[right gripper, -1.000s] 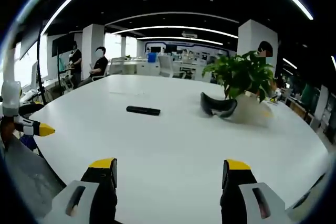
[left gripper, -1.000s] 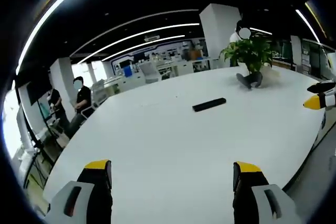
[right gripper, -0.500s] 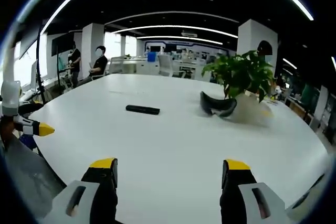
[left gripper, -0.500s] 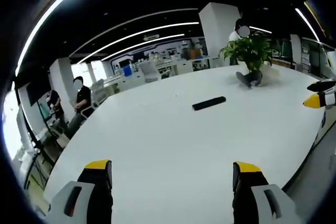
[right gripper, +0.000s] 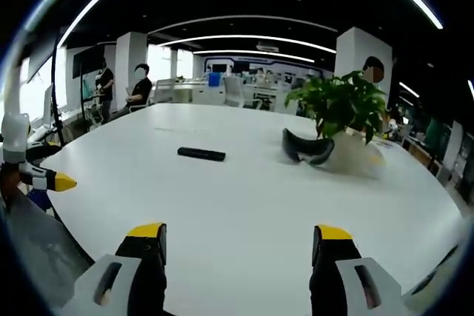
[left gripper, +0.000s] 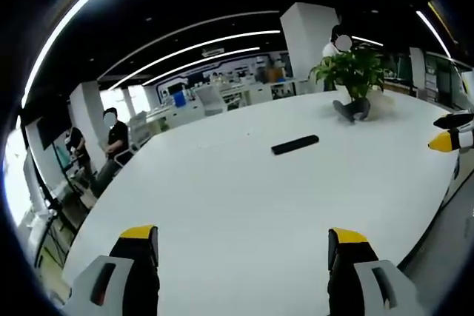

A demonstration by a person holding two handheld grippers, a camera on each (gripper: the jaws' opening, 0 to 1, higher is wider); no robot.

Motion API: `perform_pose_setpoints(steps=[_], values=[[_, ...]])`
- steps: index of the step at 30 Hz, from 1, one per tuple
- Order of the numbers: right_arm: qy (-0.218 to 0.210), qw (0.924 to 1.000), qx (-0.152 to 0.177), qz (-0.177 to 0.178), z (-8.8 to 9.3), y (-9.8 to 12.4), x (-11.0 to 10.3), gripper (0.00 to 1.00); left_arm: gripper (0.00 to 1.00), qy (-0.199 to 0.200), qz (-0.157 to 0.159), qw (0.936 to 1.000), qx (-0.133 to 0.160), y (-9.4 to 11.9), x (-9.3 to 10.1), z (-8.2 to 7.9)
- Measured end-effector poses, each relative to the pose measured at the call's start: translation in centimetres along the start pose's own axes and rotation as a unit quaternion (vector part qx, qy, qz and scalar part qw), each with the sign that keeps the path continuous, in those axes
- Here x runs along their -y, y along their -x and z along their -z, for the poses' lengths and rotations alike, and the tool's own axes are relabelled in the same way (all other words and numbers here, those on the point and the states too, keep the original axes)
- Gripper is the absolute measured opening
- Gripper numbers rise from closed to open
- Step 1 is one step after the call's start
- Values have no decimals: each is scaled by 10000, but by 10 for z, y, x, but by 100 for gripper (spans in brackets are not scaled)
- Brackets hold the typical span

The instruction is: Press the specified remote control buttons in sequence, fully releasing each button before pressing the next.

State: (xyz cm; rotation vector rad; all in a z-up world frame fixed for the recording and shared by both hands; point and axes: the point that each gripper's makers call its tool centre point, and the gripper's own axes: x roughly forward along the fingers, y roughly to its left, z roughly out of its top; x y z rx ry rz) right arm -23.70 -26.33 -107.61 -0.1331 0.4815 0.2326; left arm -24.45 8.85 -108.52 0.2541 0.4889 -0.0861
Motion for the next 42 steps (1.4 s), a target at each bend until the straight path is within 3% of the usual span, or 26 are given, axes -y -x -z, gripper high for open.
perform_pose_setpoints(steps=[19, 28, 42], values=[[20, 10000, 8, -42, 0, 0, -1, 79, 98, -88, 63, 9999, -105, -2, 3, 3], [30, 10000, -6, -36, 0, 0, -1, 78, 98, -13, 26, 10000, 9, -1, 0, -1], [49, 10000, 43, -7, -1, 1, 0, 78, 97, -258, 67, 9996, 34, -4, -5, -6]])
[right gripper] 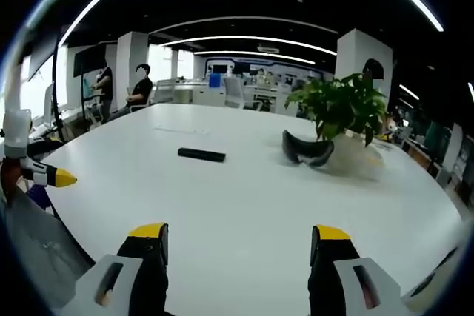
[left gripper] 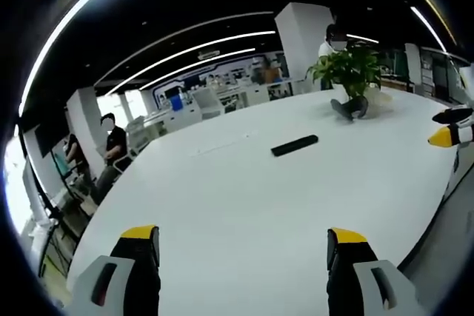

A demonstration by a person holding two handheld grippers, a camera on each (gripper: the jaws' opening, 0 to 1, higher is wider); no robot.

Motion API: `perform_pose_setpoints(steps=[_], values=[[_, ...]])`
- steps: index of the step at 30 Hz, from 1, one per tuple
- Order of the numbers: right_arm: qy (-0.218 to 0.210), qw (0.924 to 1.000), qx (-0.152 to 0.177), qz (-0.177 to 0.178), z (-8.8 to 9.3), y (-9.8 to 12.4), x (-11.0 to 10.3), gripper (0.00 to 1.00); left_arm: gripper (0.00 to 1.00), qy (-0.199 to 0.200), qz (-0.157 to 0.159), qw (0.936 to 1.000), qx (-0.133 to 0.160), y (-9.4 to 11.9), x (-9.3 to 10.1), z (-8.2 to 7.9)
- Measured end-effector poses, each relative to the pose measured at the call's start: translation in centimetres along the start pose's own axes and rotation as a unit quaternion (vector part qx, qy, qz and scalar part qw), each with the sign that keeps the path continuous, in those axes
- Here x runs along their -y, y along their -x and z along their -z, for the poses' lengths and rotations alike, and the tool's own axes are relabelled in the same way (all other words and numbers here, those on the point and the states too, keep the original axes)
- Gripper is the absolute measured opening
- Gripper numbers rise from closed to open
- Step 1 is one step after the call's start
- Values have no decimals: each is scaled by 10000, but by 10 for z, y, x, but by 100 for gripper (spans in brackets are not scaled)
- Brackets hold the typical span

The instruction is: Press the specified remote control buttons in sequence, fully releasing each button before pressing the next.

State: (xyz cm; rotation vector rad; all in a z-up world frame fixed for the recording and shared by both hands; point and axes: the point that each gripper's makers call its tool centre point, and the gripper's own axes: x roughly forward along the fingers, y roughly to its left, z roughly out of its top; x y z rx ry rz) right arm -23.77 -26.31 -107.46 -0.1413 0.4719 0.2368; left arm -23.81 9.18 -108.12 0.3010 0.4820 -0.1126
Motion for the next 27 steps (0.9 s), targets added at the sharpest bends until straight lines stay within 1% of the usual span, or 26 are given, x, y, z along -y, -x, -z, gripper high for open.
perform_pose_setpoints(steps=[4, 7, 9, 11, 15, 22, 24, 27], values=[[23, 10000, -17, -39, 0, 0, -2, 78, 97, -14, 72, 9999, 72, -2, -1, -7], [61, 10000, -12, -15, 0, 0, -1, 77, 97, -84, 143, 9998, 59, -7, -1, -12], [74, 10000, -33, 11, 1, 0, 0, 77, 97, -169, 232, 9995, 120, -10, -1, -20], [91, 9999, -49, 43, 1, 0, 1, 77, 98, -257, 403, 9986, 242, -13, 3, -29], [93, 9999, -61, 31, 2, -1, 1, 76, 97, -579, 608, 9962, 242, -23, 8, -40], [144, 9998, -135, -10, 4, -2, -1, 75, 93, -824, 866, 9923, 326, -44, 8, -67], [158, 9998, -156, -23, 5, -2, -2, 74, 94, -929, 1009, 9899, 366, -54, 9, -78], [188, 9996, -190, -39, 6, -3, -3, 74, 94, -1040, 1197, 9864, 422, -65, 13, -91]])
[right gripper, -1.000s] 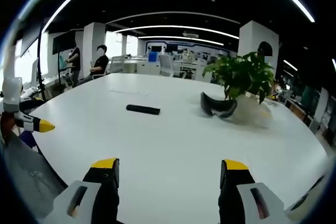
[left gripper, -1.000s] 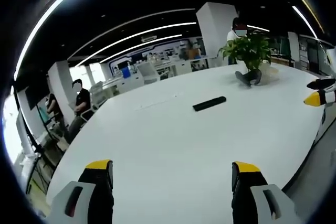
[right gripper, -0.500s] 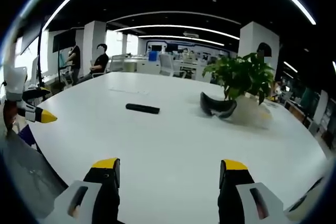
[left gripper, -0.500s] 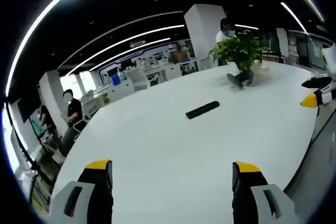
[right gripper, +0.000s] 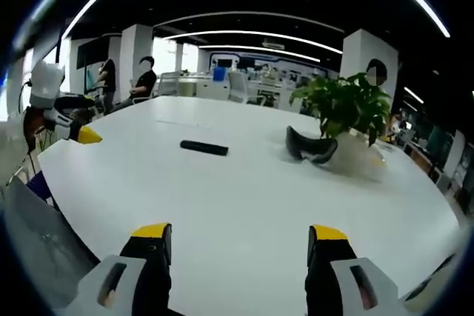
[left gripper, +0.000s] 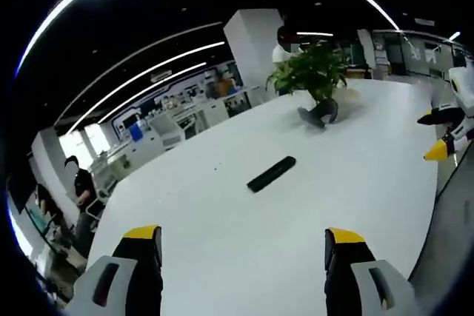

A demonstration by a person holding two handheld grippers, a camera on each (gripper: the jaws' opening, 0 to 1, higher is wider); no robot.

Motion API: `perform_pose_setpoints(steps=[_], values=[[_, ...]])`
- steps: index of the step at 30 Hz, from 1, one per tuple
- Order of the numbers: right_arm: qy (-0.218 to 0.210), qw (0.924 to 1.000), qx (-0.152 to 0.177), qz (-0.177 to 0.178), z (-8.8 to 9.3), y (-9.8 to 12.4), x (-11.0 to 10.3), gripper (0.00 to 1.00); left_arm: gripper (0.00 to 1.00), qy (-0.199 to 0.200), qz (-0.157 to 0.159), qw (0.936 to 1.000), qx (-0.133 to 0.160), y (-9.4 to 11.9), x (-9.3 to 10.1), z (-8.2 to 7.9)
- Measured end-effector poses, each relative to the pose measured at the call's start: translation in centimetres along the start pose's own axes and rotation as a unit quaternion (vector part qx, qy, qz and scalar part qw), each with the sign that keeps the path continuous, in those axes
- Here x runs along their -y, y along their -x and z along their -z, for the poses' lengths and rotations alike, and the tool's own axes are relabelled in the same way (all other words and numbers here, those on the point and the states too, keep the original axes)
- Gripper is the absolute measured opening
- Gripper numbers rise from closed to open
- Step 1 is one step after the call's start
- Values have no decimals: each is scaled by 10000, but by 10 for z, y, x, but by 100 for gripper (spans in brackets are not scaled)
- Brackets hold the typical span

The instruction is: Press the specified remote control buttons in sequence, fully releasing each button before pressing the next.

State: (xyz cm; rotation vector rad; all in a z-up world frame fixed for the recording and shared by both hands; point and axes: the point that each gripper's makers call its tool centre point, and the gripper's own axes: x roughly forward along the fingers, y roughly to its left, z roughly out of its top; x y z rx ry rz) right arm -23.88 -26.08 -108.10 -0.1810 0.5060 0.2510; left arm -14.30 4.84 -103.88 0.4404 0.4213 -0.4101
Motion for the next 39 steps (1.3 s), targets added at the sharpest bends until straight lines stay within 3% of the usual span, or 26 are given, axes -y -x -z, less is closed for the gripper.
perform_pose_setpoints(steps=[6, 12, 17, 23, 33, 39], values=[[9, 10000, -67, -14, 2, -1, 0, 72, 89, -83, 222, 9997, 59, -24, -4, -21], [65, 9999, -122, -36, 4, -2, -2, 68, 91, -299, 515, 9982, -14, -49, -5, -34], [62, 9998, -162, -41, 6, -2, -2, 65, 89, -365, 971, 9944, -203, -74, -4, -43], [22, 9997, -237, -69, 8, -3, -2, 65, 89, -789, 1023, 9909, -370, -107, -9, -44], [60, 9992, -387, -125, 13, -5, -5, 58, 89, -1132, 1342, 9819, -710, -162, -9, -45], [39, 9986, -483, -214, 17, -6, -8, 54, 78, -1565, 1557, 9706, -963, -189, -9, -43]])
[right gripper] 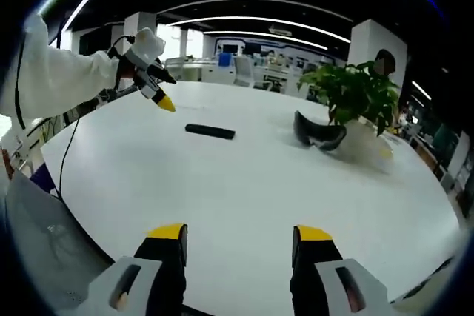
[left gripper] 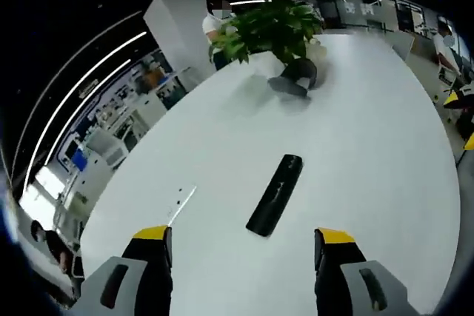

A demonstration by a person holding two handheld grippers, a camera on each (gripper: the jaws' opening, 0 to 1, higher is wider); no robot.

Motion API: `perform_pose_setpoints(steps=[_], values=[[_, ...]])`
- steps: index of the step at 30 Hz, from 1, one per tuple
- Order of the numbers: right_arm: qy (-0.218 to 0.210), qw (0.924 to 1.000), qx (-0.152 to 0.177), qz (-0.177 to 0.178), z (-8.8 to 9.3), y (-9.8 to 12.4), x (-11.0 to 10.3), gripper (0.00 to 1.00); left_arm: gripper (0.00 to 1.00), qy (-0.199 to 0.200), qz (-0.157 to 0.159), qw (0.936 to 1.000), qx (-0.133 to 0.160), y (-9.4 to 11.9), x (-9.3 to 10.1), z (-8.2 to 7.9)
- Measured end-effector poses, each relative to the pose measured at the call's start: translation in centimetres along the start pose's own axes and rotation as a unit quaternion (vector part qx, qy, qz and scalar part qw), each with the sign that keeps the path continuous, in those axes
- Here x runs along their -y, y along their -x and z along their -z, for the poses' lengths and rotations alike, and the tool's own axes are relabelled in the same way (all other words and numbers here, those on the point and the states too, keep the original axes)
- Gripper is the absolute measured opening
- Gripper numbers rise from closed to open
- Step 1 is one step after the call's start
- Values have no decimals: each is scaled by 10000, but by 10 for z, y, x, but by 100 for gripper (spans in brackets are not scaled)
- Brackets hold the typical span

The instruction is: Press the specified remote control buttons in sequence, fully releasing each button before pressing the next.

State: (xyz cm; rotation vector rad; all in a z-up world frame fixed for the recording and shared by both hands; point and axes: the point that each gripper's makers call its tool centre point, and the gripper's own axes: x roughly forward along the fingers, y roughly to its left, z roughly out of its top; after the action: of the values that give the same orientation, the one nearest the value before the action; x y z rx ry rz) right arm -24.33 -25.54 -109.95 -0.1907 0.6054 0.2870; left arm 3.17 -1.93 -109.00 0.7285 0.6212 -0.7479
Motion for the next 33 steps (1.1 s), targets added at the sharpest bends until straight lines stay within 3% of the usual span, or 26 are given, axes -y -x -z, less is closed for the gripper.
perform_pose_setpoints(steps=[5, 8, 13, 19, 22, 27, 33], values=[[35, 10000, -31, 7, 1, 0, 0, 54, 75, -398, 353, 9979, -358, -24, 5, 7], [20, 10000, -63, -9, 2, -1, 0, 54, 74, -423, 692, 9949, -596, -33, 14, 12], [52, 9999, -92, -3, 3, -1, 0, 53, 74, -616, 973, 9897, -846, -52, 18, 14], [52, 10000, -67, 46, 2, -1, 2, 53, 71, -636, 1069, 9865, -1065, -69, 20, 24], [34, 10000, -68, 60, 2, -1, 2, 53, 70, -621, 1232, 9825, -1249, -76, 19, 31], [71, 9999, -135, 23, 4, -2, 1, 53, 71, -831, 1538, 9688, -1757, -81, 22, 48], [102, 9998, -154, 29, 5, -3, 1, 54, 72, -926, 1668, 9635, -1878, -88, 25, 49]])
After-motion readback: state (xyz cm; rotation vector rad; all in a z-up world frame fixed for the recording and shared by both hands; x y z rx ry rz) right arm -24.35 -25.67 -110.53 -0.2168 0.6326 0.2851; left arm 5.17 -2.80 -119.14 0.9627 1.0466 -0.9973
